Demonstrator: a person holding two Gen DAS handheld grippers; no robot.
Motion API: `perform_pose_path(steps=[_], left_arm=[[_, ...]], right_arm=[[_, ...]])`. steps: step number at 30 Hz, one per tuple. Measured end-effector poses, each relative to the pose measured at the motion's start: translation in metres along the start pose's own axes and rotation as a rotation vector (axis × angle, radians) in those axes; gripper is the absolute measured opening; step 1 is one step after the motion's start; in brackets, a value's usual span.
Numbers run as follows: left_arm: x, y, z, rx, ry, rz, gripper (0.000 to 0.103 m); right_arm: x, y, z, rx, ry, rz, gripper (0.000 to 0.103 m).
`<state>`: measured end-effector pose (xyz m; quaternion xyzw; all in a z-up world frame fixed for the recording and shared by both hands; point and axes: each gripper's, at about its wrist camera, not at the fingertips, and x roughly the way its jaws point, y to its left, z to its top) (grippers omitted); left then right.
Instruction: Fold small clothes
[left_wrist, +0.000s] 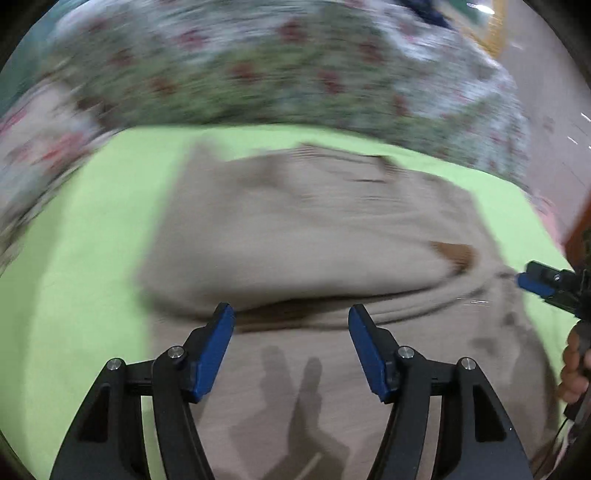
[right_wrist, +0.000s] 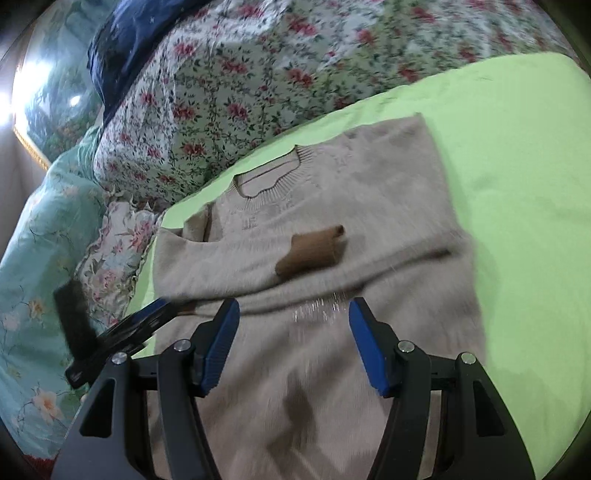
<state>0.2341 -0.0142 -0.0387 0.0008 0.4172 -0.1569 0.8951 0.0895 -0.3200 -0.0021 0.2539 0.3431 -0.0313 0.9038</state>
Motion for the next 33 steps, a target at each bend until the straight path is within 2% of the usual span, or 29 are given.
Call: perform_pose_path(steps=[2, 4, 7, 10, 12, 13, 14, 15, 20, 22, 23, 25, 27, 29, 32, 33], left_arm=[[0.004, 0.037, -0.004, -0.086, 0.030, 0.043, 0.065], [0.010, 0.060, -0.005, -0.128, 0.047, 0.083, 0.065], [0.021, 0.080, -0.005, -0.148, 0.066, 0.138, 0.065], [0.034, 0.090, -0.001, -0.160, 0.076, 0.137, 0.065], [0.041, 0.092, 0.004, -0.154, 0.071, 0.145, 0.065], [0.046, 0.091, 0.008, -0.149, 0.072, 0.159, 0.065], [0.050, 0.091, 0.011, -0.145, 0.073, 0.168, 0.065], [0.052, 0.090, 0.012, -0.144, 0.072, 0.176, 0.065], [0.054, 0.082, 0.021, -0.142, 0.050, 0.251, 0.065], [0.052, 0.079, 0.022, -0.151, 0.039, 0.275, 0.065], [0.052, 0.078, 0.021, -0.162, 0.039, 0.286, 0.066], [0.053, 0.077, 0.019, -0.188, 0.042, 0.289, 0.066], [0.054, 0.077, 0.015, -0.198, 0.047, 0.288, 0.066], [0.054, 0.074, 0.010, -0.191, 0.050, 0.293, 0.066], [0.049, 0.073, 0.002, -0.185, 0.042, 0.290, 0.067], [0.049, 0.074, 0.001, -0.186, 0.040, 0.284, 0.067]], right_arm=[[0.019, -0.001, 0.011, -0.025, 0.025, -0.021, 0.063], [0.039, -0.004, 0.021, -0.038, 0.044, -0.041, 0.063], [0.061, -0.011, 0.031, -0.040, 0.064, -0.045, 0.063], [0.078, -0.012, 0.036, -0.034, 0.098, -0.012, 0.063], [0.089, -0.007, 0.038, -0.047, 0.138, 0.008, 0.048], [0.090, -0.004, 0.038, -0.068, 0.146, -0.018, 0.027], [0.088, -0.001, 0.041, -0.087, 0.148, -0.033, 0.016], [0.084, 0.001, 0.043, -0.083, 0.142, -0.016, 0.013], [0.011, 0.004, 0.082, -0.014, 0.007, 0.139, 0.012], [-0.011, 0.000, 0.096, 0.014, -0.031, 0.156, 0.012], [-0.021, -0.006, 0.103, 0.036, -0.033, 0.145, 0.012], [-0.023, -0.014, 0.107, 0.032, -0.010, 0.055, 0.012], [-0.008, -0.027, 0.103, 0.017, 0.048, -0.073, 0.012], [0.013, -0.041, 0.091, 0.008, 0.120, -0.163, 0.012], [0.042, -0.062, 0.073, 0.034, 0.211, -0.220, 0.012], [0.047, -0.068, 0.069, 0.055, 0.218, -0.225, 0.017]])
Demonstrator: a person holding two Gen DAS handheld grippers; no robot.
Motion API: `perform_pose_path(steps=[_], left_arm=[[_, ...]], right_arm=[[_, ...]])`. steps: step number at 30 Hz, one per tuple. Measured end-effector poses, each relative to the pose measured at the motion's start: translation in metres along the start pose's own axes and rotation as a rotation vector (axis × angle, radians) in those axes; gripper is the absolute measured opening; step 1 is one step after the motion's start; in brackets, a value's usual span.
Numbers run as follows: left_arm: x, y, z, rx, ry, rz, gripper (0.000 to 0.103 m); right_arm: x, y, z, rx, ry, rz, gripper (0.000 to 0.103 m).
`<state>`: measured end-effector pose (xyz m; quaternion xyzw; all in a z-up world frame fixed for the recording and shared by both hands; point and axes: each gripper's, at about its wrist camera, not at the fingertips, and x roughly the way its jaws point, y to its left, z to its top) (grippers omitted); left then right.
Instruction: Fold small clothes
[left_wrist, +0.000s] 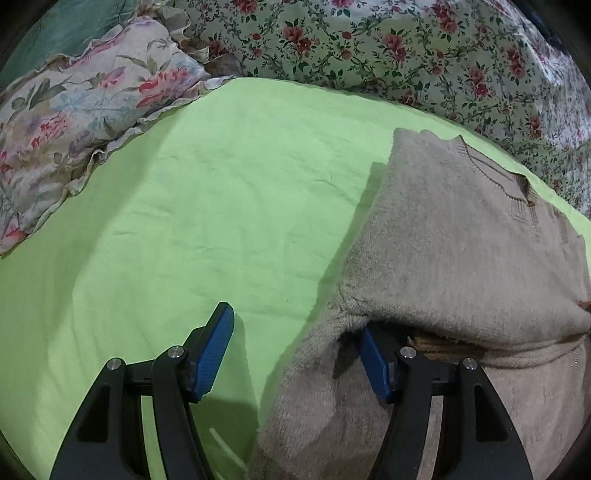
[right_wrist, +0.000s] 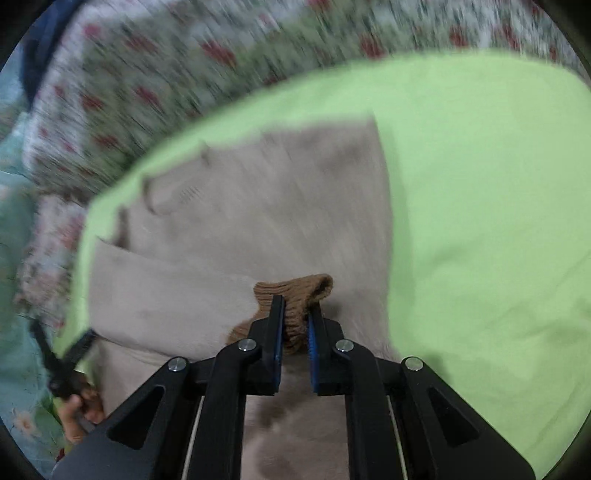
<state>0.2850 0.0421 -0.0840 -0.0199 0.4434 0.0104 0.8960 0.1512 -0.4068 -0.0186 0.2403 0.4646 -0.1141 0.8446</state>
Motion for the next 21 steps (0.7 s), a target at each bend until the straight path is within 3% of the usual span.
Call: perform_pose_path(steps=[3, 4, 5, 7, 9, 12, 14, 19, 21], left_arm=[[0.000, 0.006, -0.002, -0.024, -0.009, -0.034, 0.067], [0.000, 0.009, -0.003, -0.040, -0.017, -0.046, 0.067], [-0.001, 0.012, -0.005, -0.056, -0.024, -0.057, 0.068], [-0.001, 0.016, -0.007, -0.089, -0.035, -0.071, 0.068], [-0.002, 0.020, -0.008, -0.111, -0.042, -0.083, 0.068], [-0.001, 0.025, -0.010, -0.139, -0.050, -0.113, 0.068], [-0.001, 0.028, -0.010, -0.151, -0.055, -0.132, 0.068], [-0.002, 0.032, -0.014, -0.173, -0.072, -0.164, 0.068], [-0.002, 0.034, -0.015, -0.188, -0.080, -0.181, 0.068]], right_arm=[[-0.011, -0.004, -0.002, 0.049, -0.046, 0.011, 0.032], [-0.022, -0.001, -0.004, 0.048, -0.085, -0.008, 0.043], [-0.035, 0.007, -0.005, 0.030, -0.142, -0.024, 0.055], [-0.055, 0.031, -0.006, -0.043, -0.244, -0.005, 0.070], [-0.060, 0.058, -0.002, -0.117, -0.254, 0.047, 0.079], [-0.031, 0.118, 0.015, -0.217, -0.133, 0.276, 0.083], [0.002, 0.156, 0.028, -0.247, -0.056, 0.373, 0.083], [0.091, 0.228, 0.062, -0.298, 0.110, 0.422, 0.084], [0.138, 0.256, 0.066, -0.302, 0.300, 0.489, 0.086]])
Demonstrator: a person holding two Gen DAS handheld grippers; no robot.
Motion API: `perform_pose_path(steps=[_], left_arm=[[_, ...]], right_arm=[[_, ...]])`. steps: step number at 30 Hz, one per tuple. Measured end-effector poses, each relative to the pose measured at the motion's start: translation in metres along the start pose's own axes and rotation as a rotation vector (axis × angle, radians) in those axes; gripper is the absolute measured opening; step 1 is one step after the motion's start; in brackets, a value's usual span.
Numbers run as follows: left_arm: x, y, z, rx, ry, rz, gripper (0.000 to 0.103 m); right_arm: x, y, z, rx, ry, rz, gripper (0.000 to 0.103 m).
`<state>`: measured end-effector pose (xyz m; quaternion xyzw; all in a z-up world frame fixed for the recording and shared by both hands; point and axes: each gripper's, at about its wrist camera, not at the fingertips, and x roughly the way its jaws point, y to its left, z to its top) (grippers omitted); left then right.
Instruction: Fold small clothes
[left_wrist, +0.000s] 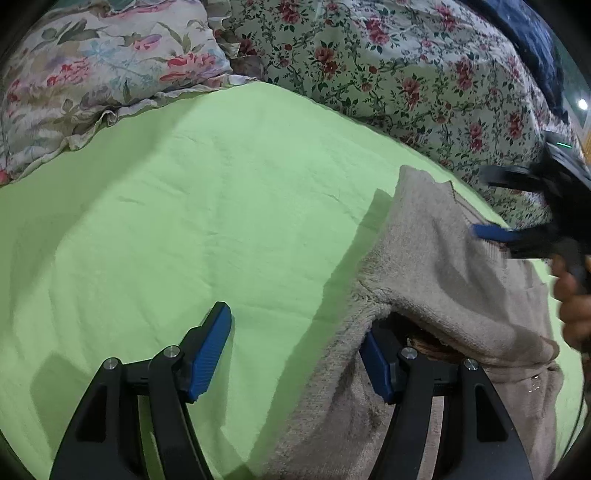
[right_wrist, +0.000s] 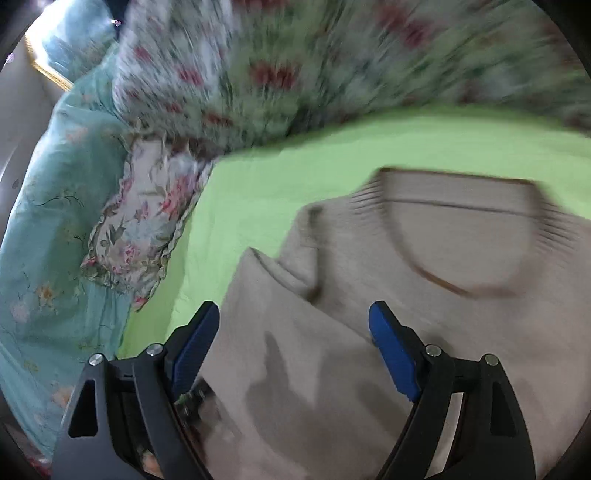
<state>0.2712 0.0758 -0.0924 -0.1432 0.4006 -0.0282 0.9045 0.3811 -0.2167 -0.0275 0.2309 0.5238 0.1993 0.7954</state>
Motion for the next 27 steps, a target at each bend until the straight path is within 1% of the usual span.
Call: perform_pose_path(steps=[1, 2, 4, 5, 6, 8, 11, 13, 14, 16, 17, 19, 20, 22, 24, 25, 26, 27], left_arm=[[-0.001, 0.002, -0.001, -0.010, -0.006, -0.010, 0.068], [-0.001, 0.003, -0.002, -0.015, -0.010, -0.016, 0.068], [-0.002, 0.004, -0.002, -0.022, -0.019, -0.026, 0.068], [-0.002, 0.005, -0.002, -0.028, -0.024, -0.035, 0.069], [-0.003, 0.006, -0.002, -0.035, -0.030, -0.046, 0.070], [-0.004, 0.009, -0.003, -0.050, -0.041, -0.074, 0.071], [-0.004, 0.010, -0.003, -0.056, -0.045, -0.100, 0.073], [-0.004, 0.012, -0.003, -0.063, -0.046, -0.112, 0.073], [-0.005, 0.013, -0.003, -0.068, -0.047, -0.118, 0.073], [-0.006, 0.015, -0.004, -0.076, -0.049, -0.130, 0.073], [-0.008, 0.016, -0.004, -0.080, -0.048, -0.136, 0.073], [-0.009, 0.018, -0.004, -0.090, -0.033, -0.147, 0.073], [-0.011, 0.019, -0.004, -0.093, -0.020, -0.153, 0.073], [-0.015, 0.020, -0.004, -0.092, 0.000, -0.168, 0.074], [-0.021, 0.019, -0.006, -0.072, 0.017, -0.161, 0.075], [-0.025, 0.017, -0.006, -0.049, 0.026, -0.154, 0.075], [-0.030, 0.015, -0.005, -0.028, 0.031, -0.146, 0.075], [-0.033, 0.012, -0.002, -0.012, 0.036, -0.138, 0.075]], right_arm=[[0.013, -0.001, 0.001, 0.012, 0.056, 0.030, 0.086], [0.035, 0.003, 0.005, 0.020, 0.130, 0.071, 0.086], [0.059, 0.014, 0.007, -0.014, 0.181, 0.095, 0.087], [0.068, 0.021, 0.009, -0.034, 0.183, 0.115, 0.087], [0.074, 0.027, 0.012, -0.044, 0.167, 0.163, 0.088], [0.082, 0.033, 0.018, -0.020, 0.116, 0.293, 0.089], [0.094, 0.028, 0.028, 0.078, 0.021, 0.404, 0.089], [0.096, 0.023, 0.029, 0.120, -0.024, 0.372, 0.089], [0.091, 0.020, 0.026, 0.132, -0.062, 0.330, 0.088], [0.077, 0.017, 0.021, 0.134, -0.117, 0.297, 0.088], [0.057, 0.015, 0.013, 0.121, -0.158, 0.250, 0.088], [0.024, 0.008, 0.009, 0.107, -0.205, 0.200, 0.088], [-0.004, 0.003, -0.003, 0.092, -0.235, 0.178, 0.088], [-0.048, -0.006, -0.017, 0.080, -0.279, 0.112, 0.088], [-0.093, -0.015, -0.038, 0.063, -0.318, 0.039, 0.088], [-0.105, -0.012, -0.043, 0.056, -0.337, 0.009, 0.088], [-0.136, -0.023, -0.067, 0.050, -0.369, -0.048, 0.088], [-0.154, -0.030, -0.083, 0.056, -0.393, -0.084, 0.088]])
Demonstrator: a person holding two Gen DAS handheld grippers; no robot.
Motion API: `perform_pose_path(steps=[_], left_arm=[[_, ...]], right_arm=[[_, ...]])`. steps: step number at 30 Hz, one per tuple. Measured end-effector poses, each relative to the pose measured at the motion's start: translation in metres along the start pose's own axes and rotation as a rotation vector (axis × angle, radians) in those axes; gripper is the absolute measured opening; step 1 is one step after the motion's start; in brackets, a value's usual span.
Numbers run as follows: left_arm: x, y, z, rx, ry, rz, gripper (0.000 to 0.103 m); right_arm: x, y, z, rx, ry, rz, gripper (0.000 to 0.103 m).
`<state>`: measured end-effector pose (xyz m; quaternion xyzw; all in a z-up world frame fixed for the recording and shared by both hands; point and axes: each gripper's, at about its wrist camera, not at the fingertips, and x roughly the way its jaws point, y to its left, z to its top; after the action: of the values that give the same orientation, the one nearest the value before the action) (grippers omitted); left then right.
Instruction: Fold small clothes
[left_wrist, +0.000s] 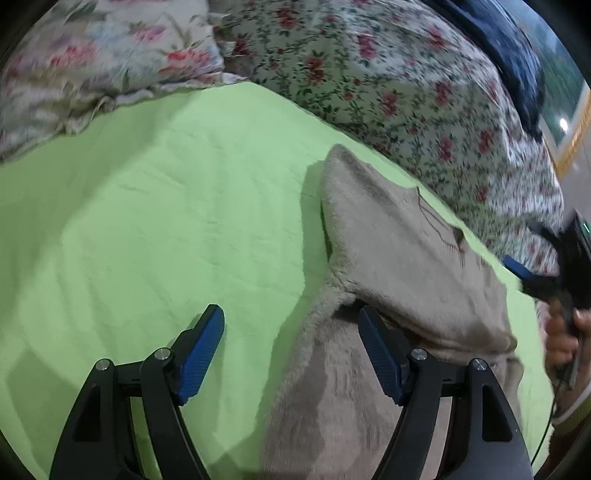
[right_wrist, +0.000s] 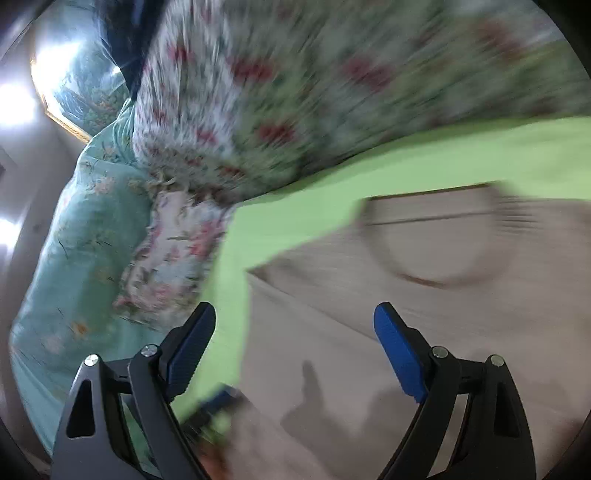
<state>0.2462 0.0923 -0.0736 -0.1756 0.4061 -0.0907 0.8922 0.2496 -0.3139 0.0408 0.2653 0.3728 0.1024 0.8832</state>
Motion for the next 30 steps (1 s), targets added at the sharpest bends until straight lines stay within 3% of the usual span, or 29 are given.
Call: perform_pose_path(steps=[4, 7, 8, 9, 14, 18, 19, 22, 24, 25, 27, 28, 30], left_arm=[[-0.008, -0.022, 0.021, 0.054, 0.000, -0.001, 0.079], [0.003, -0.041, 0.038, 0.118, -0.004, 0.040, 0.079], [0.010, -0.048, 0.043, 0.149, -0.005, 0.069, 0.079], [0.019, -0.053, 0.046, 0.169, 0.000, 0.090, 0.079], [0.067, -0.058, 0.056, 0.227, 0.069, 0.214, 0.079], [0.090, -0.053, 0.056, 0.234, 0.111, 0.247, 0.081], [0.092, -0.052, 0.056, 0.235, 0.111, 0.251, 0.082], [0.093, -0.050, 0.054, 0.253, 0.095, 0.282, 0.085], [0.093, -0.049, 0.053, 0.254, 0.087, 0.289, 0.085], [0.094, -0.048, 0.053, 0.248, 0.084, 0.286, 0.086], [0.094, -0.046, 0.053, 0.231, 0.080, 0.285, 0.089], [0.095, -0.044, 0.054, 0.217, 0.077, 0.290, 0.089], [0.095, -0.044, 0.055, 0.205, 0.073, 0.301, 0.089]], right_arm=[[-0.090, -0.048, -0.037, 0.032, -0.116, -0.167, 0.088], [-0.128, -0.082, -0.061, 0.085, -0.138, -0.220, 0.084], [-0.132, -0.089, -0.067, 0.084, -0.128, -0.231, 0.075], [-0.133, -0.095, -0.072, 0.074, -0.110, -0.247, 0.072], [-0.118, -0.102, -0.079, 0.017, -0.069, -0.277, 0.070], [-0.088, -0.106, -0.075, 0.007, -0.016, -0.348, 0.070], [-0.084, -0.107, -0.076, 0.012, -0.008, -0.343, 0.066], [-0.071, -0.106, -0.076, 0.023, 0.048, -0.345, 0.013], [-0.080, -0.087, -0.078, -0.003, 0.029, -0.333, 0.012], [-0.091, -0.077, -0.077, 0.014, -0.004, -0.256, 0.012], [-0.110, -0.074, -0.072, 0.121, -0.068, -0.140, 0.011], [-0.117, -0.083, -0.065, 0.238, -0.098, -0.116, 0.011], [-0.116, -0.101, -0.055, 0.330, -0.125, -0.117, 0.012]])
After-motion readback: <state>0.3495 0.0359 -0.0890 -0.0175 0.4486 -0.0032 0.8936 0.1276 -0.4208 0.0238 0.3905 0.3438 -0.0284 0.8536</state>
